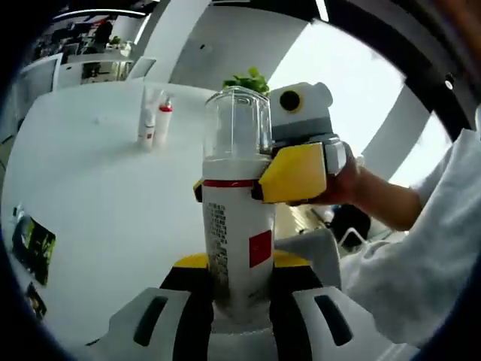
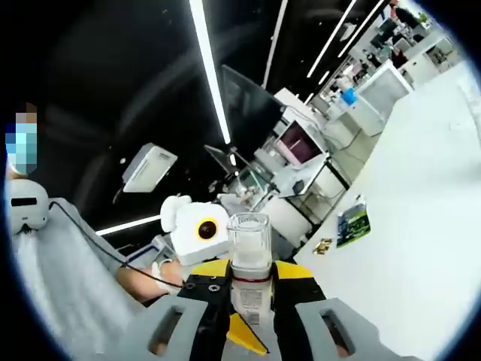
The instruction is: Arrange the skincare products in the storage area until every visible bottle or jar stands upright without overlapping.
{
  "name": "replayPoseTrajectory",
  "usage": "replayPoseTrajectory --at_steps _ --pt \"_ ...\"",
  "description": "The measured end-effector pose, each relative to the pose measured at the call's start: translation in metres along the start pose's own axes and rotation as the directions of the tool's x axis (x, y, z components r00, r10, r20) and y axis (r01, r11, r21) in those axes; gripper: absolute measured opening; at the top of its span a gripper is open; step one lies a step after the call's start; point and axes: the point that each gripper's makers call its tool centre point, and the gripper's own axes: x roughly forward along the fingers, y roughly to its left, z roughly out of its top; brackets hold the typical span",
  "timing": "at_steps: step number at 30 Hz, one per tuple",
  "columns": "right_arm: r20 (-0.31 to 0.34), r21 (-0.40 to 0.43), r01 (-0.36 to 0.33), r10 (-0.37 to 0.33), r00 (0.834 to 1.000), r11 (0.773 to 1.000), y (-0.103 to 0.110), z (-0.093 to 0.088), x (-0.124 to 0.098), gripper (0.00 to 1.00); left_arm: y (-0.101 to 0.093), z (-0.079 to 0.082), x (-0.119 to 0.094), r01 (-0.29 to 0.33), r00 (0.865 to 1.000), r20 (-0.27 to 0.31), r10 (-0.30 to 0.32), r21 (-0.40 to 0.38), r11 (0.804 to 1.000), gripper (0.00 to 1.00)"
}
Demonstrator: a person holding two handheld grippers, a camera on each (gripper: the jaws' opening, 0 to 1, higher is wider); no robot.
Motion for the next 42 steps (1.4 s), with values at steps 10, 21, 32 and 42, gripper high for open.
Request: replayPoseTrajectory --at_steps 10,21,32,42 --pt "0.18 0.157 0.362 -0.387 0.904 0.919 -0.04 0.01 0.004 0.16 0.054 -0.004 0.001 -0.351 0.921 -0.105 0.374 0.187 0.917 0.24" --pt "0.197 0.102 0.348 -0.362 0.911 0.932 -0.039 0.01 0.007 0.14 0.059 -0.002 0.002 -0.387 0.903 -0.07 0.424 0.296 0.873 0.25" --pt "0.017 -0.091 0.098 -0.097 0.995 0.991 -0.008 0.004 0.0 0.14 0.019 0.0 0.002 -0.06 0.998 0.001 0.061 0.146 0.987 0.2" --pt "0.163 0.042 0.246 -0.25 0.954 0.968 -0.029 0.023 0.0 0.16 0.039 0.023 0.0 -0.246 0.967 0.093 0.237 0.097 0.964 0.2"
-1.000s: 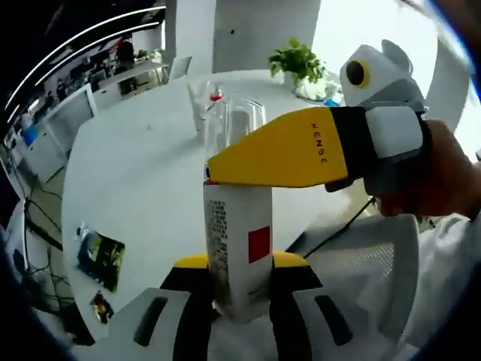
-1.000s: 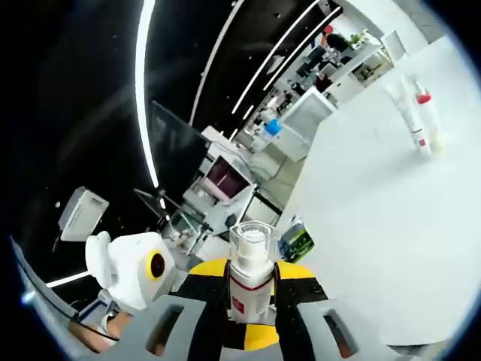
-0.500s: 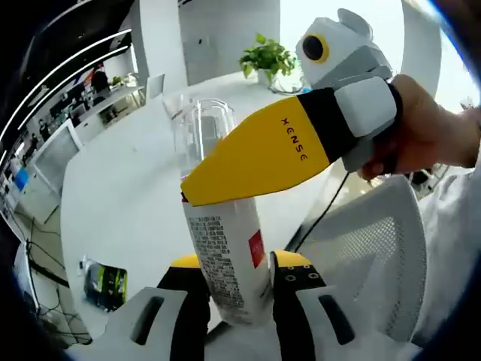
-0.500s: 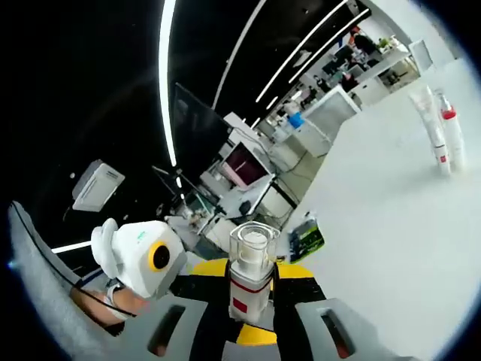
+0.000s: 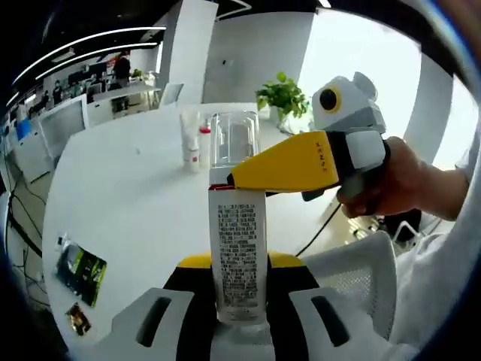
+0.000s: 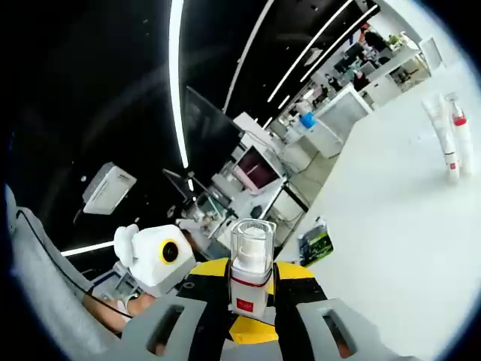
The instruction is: Arrange the skincare products in the storage area until every visible bottle or jar stands upright without overlapping.
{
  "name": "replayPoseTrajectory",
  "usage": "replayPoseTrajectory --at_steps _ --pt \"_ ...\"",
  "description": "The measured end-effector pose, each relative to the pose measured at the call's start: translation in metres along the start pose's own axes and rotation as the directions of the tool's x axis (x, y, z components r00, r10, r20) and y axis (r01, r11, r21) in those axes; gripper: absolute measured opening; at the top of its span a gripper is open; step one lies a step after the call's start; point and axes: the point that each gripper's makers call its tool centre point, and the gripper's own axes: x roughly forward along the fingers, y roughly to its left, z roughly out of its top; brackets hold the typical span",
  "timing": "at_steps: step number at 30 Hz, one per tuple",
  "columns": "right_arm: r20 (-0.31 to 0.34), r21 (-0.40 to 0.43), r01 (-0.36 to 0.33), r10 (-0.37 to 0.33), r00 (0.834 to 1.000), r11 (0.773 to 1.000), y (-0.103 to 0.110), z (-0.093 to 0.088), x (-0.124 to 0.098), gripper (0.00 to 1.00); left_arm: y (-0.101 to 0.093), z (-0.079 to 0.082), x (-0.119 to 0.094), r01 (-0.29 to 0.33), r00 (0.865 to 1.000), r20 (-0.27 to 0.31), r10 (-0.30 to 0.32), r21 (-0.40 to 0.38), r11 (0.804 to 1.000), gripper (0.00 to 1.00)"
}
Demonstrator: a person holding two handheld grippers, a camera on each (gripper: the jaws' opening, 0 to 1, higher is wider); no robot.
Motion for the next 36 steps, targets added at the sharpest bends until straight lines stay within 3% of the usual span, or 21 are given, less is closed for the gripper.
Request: replayPoseTrajectory --at_steps 6,9,11,13,17,19,21,25,27,29,31,34,36 --pt "-0.031 -0.018 0.085 -0.086 0.996 0.996 -0.012 -0.013 0.007 0.16 0.001 0.001 0.005 -0.059 0.998 -0.004 0.059 0.008 0.998 0.2" --pt "0.001 0.067 0.093 -0.094 0.996 0.993 -0.015 -0.009 0.006 0.15 0.003 0.002 0.007 -0.078 0.997 -0.005 0.078 0.029 0.997 0.2" --pt "0.005 0.026 0.092 -0.093 0.996 0.995 -0.015 -0.009 0.005 0.14 0.004 0.002 0.008 -0.082 0.997 -0.007 0.082 0.039 0.996 0.2" --pt "0.003 0.003 0.087 -0.087 0.996 0.996 -0.013 -0.008 0.006 0.13 0.008 0.003 0.009 -0.115 0.993 -0.002 0.117 0.14 0.983 0.2" --pt "-0.01 -0.037 0.084 -0.085 0.996 0.996 -0.012 -0.008 0.007 0.13 0.009 0.0 0.01 -0.084 0.996 0.0 0.085 0.16 0.984 0.21" --pt "-0.012 -0.097 0.098 -0.099 0.995 0.991 -0.014 -0.007 0.007 0.13 0.012 -0.004 0.01 -0.077 0.997 -0.019 0.081 0.157 0.985 0.22" --pt "-0.012 -0.124 0.106 -0.108 0.994 0.987 -0.015 -0.002 0.005 0.12 0.018 -0.008 0.007 -0.081 0.996 -0.025 0.087 0.165 0.983 0.28" --pt "0.006 -0.182 0.145 -0.147 0.989 0.973 -0.025 0.01 0.002 0.12 0.048 -0.016 -0.008 -0.134 0.99 -0.023 0.138 0.13 0.982 0.43" --pt "0.012 -0.261 0.192 -0.196 0.981 0.946 -0.038 0.019 -0.003 0.13 0.065 -0.029 -0.017 -0.152 0.984 -0.07 0.165 0.159 0.976 0.36" --pt "0.019 -0.274 0.206 -0.209 0.978 0.939 -0.044 0.025 -0.006 0.13 0.094 -0.048 -0.035 -0.191 0.969 -0.129 0.21 0.142 0.971 0.3" --pt "0.029 -0.304 0.236 -0.239 0.971 0.923 -0.055 0.032 -0.01 0.13 0.111 -0.055 -0.047 -0.23 0.962 -0.128 0.242 0.102 0.968 0.32" --pt "0.041 -0.317 0.257 -0.258 0.965 0.913 -0.065 0.04 -0.014 0.13 0.139 -0.067 -0.064 -0.301 0.943 -0.112 0.312 0.106 0.948 0.35" --pt "0.049 -0.324 0.274 -0.273 0.961 0.905 -0.074 0.046 -0.016 0.13 0.155 -0.081 -0.072 -0.35 0.92 -0.136 0.366 0.13 0.928 0.33"
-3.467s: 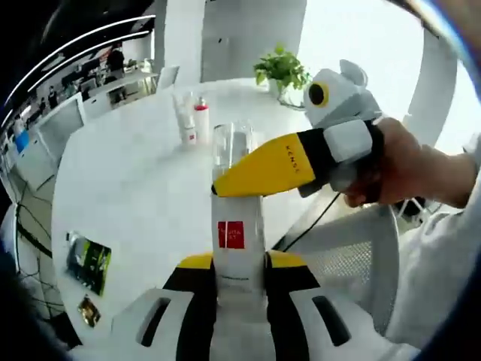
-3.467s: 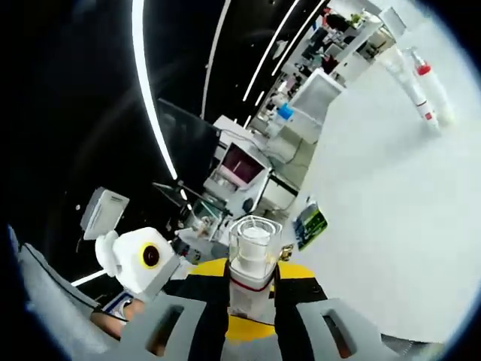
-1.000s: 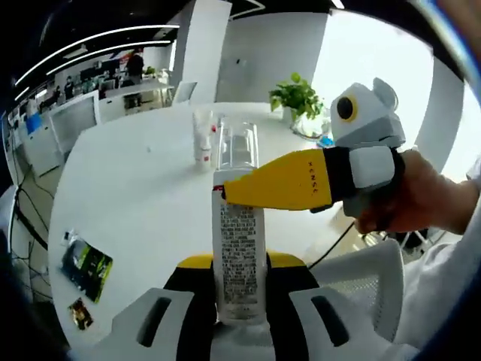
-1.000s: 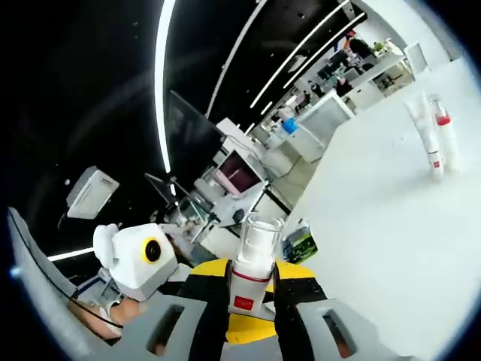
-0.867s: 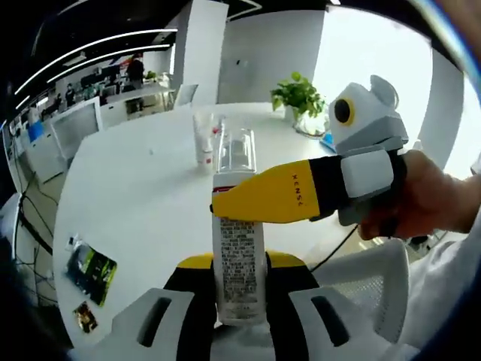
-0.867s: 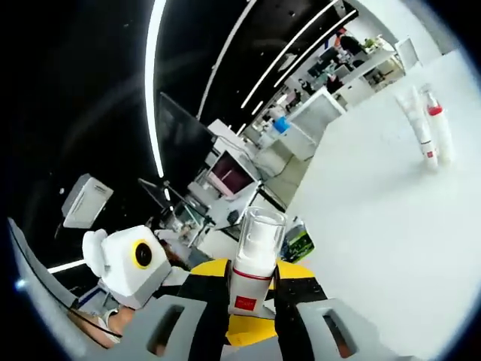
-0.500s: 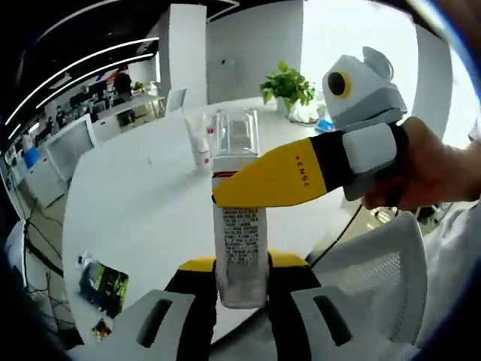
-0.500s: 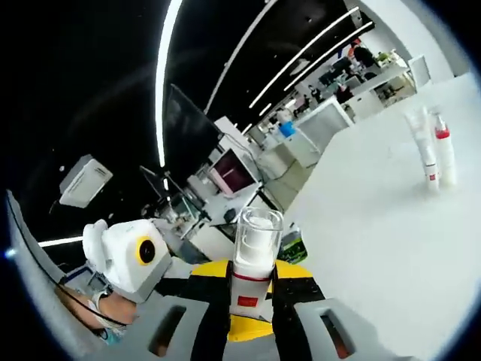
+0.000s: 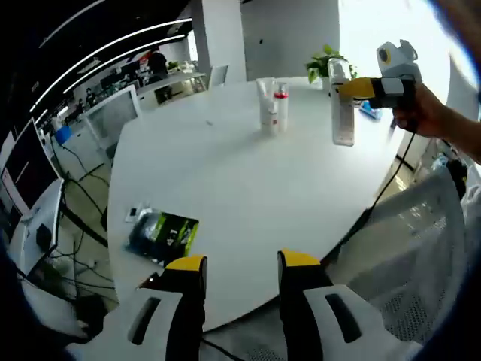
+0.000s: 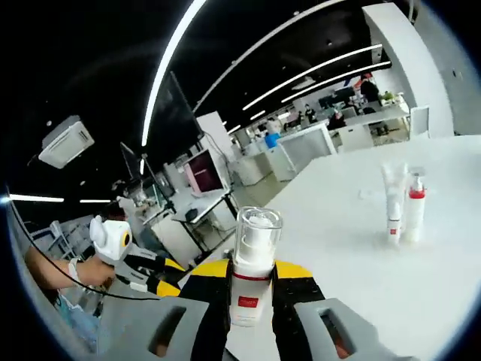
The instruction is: Arrange the skincare products in the storage area until every visible bottle or jar stands upright without overlapping.
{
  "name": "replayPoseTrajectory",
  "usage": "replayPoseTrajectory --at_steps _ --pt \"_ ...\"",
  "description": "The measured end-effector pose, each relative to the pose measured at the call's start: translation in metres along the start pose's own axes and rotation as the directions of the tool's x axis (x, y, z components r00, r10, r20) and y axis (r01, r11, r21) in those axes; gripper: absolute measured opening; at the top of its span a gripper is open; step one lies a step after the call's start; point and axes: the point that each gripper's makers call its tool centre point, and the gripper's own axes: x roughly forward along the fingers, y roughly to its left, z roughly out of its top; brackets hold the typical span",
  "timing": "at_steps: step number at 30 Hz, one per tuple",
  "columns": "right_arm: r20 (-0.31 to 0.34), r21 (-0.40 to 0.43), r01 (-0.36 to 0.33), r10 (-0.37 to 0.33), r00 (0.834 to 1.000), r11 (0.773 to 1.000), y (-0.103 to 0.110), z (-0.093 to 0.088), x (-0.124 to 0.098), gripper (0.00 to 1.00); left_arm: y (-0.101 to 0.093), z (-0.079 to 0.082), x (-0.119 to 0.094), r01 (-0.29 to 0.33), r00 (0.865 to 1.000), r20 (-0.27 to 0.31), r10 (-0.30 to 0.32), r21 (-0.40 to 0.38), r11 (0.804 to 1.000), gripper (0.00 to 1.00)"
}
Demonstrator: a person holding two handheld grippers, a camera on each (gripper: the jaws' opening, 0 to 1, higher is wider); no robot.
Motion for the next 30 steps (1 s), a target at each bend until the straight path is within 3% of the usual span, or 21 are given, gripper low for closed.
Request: replayPoseTrajectory --at_steps 3,5,6,7,8,9,12,14,17,30 --pt "0.005 -0.035 0.038 -0.038 0.999 0.999 -0.014 0.004 0.001 0.13 0.006 -0.016 0.007 -0.025 1.0 0.013 0.025 0.028 0.999 0.3" --pt "0.009 -0.066 0.069 -0.069 0.998 0.995 -0.025 0.007 0.002 0.13 0.01 -0.027 0.014 -0.05 0.998 0.046 0.053 -0.057 0.997 0.3" --pt "0.012 -0.084 0.08 -0.08 0.997 0.993 -0.028 0.008 0.002 0.13 0.008 -0.041 0.015 -0.038 0.996 -0.08 0.035 -0.035 0.999 0.29" --pt "0.013 -0.097 0.091 -0.09 0.996 0.991 -0.031 0.009 0.002 0.13 0.009 -0.037 0.015 -0.035 0.995 -0.092 0.035 -0.002 0.999 0.27" --pt "0.013 -0.106 0.101 -0.1 0.995 0.989 -0.036 0.01 0.002 0.13 0.012 -0.022 0.016 -0.056 0.998 0.01 0.056 0.017 0.998 0.25" --pt "0.016 -0.111 0.112 -0.111 0.994 0.987 -0.04 0.011 0.003 0.13 0.011 -0.018 0.013 -0.061 0.997 0.043 0.061 0.01 0.998 0.25" --pt "0.017 -0.141 0.157 -0.156 0.988 0.978 -0.057 0.014 0.004 0.13 0.003 -0.036 0.018 -0.022 0.998 -0.05 0.025 0.058 0.998 0.25" --pt "0.02 -0.155 0.185 -0.184 0.983 0.97 -0.067 0.015 0.005 0.13 0.006 -0.044 0.02 -0.035 0.995 -0.094 0.041 0.071 0.997 0.25" --pt "0.034 -0.203 0.241 -0.239 0.97 0.949 -0.086 0.018 0.004 0.13 0.012 -0.038 0.018 -0.052 0.997 -0.05 0.055 0.044 0.998 0.27" --pt "0.01 -0.267 0.383 -0.394 0.919 0.885 -0.158 0.015 0.02 0.13 0.017 -0.044 0.018 -0.053 0.997 -0.054 0.053 0.005 0.999 0.22"
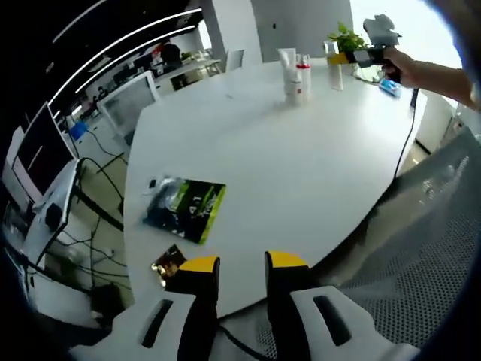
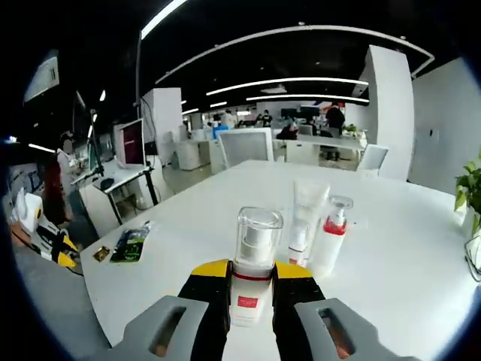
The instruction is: Arrange the skincare products in the storage area until every visible bottle or jar stands upright without overlapping.
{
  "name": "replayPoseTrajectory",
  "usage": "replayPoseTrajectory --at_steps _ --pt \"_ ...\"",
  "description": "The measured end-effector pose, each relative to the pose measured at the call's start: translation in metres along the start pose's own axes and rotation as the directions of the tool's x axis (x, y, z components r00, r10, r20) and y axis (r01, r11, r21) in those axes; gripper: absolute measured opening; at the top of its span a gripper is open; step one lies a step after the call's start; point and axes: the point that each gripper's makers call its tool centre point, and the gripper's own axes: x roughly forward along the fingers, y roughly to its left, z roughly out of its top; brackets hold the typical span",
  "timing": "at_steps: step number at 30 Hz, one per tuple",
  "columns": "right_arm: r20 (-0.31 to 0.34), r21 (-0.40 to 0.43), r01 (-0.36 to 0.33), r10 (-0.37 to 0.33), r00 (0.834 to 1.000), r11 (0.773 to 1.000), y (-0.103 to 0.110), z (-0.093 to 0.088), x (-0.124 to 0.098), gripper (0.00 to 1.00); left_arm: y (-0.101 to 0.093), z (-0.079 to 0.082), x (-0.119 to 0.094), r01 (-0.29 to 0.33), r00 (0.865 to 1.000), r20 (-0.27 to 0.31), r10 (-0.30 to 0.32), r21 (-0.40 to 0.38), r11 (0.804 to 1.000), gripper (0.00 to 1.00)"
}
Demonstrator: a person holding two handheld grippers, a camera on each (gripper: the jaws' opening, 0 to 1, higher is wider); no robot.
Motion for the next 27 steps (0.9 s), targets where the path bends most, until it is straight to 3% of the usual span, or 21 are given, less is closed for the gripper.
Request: replayPoseTrajectory --at_steps 11,21,27 --pt "-0.035 -0.002 0.114 -0.114 0.993 0.993 -0.035 -0.015 0.03 0.13 0.013 -0.014 -0.001 -0.005 1.0 -0.026 0.004 -0.03 1.0 0.2" --pt "-0.049 0.043 0.215 -0.213 0.976 0.976 -0.061 -0.025 0.039 0.13 0.012 -0.018 0.001 0.014 0.999 -0.039 -0.015 -0.032 0.999 0.18" --pt "-0.061 0.03 0.229 -0.227 0.972 0.973 -0.066 -0.032 0.045 0.13 0.013 -0.021 0.001 0.01 0.999 -0.052 -0.013 -0.043 0.999 0.16"
